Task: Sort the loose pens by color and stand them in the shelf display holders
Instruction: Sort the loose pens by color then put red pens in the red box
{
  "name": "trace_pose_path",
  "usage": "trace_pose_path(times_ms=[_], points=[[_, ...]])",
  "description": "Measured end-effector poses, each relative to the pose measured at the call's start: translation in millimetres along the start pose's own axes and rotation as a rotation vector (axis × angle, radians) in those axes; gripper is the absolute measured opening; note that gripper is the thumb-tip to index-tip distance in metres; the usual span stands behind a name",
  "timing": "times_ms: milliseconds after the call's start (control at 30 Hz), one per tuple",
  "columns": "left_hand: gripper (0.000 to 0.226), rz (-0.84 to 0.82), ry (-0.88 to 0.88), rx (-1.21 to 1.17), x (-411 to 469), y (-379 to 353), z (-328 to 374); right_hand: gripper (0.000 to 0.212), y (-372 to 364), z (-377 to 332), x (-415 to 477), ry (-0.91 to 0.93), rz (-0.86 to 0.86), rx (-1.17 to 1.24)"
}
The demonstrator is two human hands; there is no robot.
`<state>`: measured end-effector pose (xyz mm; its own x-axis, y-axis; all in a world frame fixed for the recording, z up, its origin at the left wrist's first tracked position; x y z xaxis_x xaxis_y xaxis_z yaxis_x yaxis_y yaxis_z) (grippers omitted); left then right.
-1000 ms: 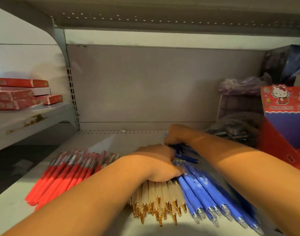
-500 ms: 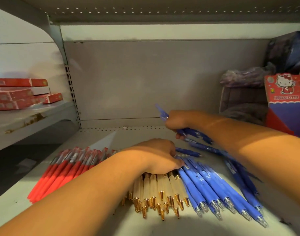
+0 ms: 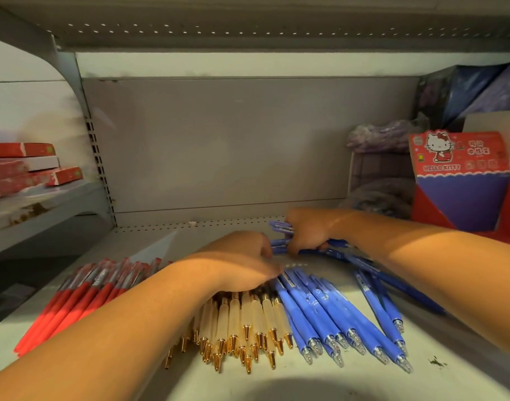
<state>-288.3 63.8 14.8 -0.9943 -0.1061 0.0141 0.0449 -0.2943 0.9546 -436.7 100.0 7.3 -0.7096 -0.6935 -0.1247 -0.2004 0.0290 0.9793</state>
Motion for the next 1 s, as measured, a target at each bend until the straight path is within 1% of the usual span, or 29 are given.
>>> trace_pose_path(times_ms=[67,100,167,233,267,333,367,400,467,533,600,667,700,767,800,933,1000], points=[[0.020,0.175,0.022,0.010,1,15,-6,0.022,13,-3,-8,0.048,0.002,0.078],[0.021,0.267,0.032,0.046,1,23,-9,0.021,20,-5,-13,0.079,-0.007,0.137],[0.027,0.416,0.040,0.105,-1,37,-13,0.021,29,-12,-25,0.151,-0.048,0.269],[0.034,0.519,0.046,0.077,-2,47,-19,0.025,33,-16,-36,0.205,-0.089,0.365],[0.036,0.554,0.049,0.030,-2,51,-22,0.022,33,-17,-40,0.217,-0.103,0.390],[0.029,0.594,0.030,-0.164,-1,53,-28,0.012,31,-16,-46,0.223,-0.114,0.409],[0.026,0.600,0.014,-0.270,1,52,-30,0.010,30,-16,-48,0.224,-0.110,0.401],[0.025,0.610,-0.003,-0.329,1,51,-30,0.011,29,-17,-48,0.232,-0.098,0.376],[0.027,0.649,-0.022,-0.361,1,52,-29,0.016,29,-19,-46,0.260,-0.050,0.316],[0.028,0.680,-0.036,-0.398,1,54,-26,0.016,31,-18,-41,0.260,-0.018,0.268],[0.033,0.637,-0.045,-0.343,-1,52,-21,0.017,31,-8,-29,0.209,-0.028,0.259],[0.038,0.528,-0.055,-0.198,0,44,-14,0.014,33,13,-12,0.109,0.012,0.228],[0.038,0.461,-0.059,-0.134,1,38,-10,0.014,34,24,-4,0.060,0.049,0.169],[0.031,0.331,-0.062,-0.060,2,26,-4,0.023,29,41,7,-0.005,0.103,0.034],[0.027,0.286,-0.066,-0.038,3,21,-2,0.029,23,47,10,-0.025,0.101,-0.015],[0.021,0.250,-0.079,0.006,4,20,3,0.045,6,56,17,-0.035,0.050,-0.132],[0.019,0.252,-0.078,0.008,5,21,4,0.043,4,55,21,-0.033,-0.002,-0.147]])
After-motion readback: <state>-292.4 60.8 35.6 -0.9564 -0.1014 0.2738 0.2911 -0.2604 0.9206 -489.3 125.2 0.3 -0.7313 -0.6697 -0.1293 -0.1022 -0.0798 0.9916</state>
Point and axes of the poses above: each hand's wrist, its own x-axis towards the middle knuckle, its own y-axis out of the back of the hand, z = x × y, the point moved 8 cm from there along x, towards the middle knuckle, and after that the axes turned 10 degrees about -y, right-handed, at the moved point
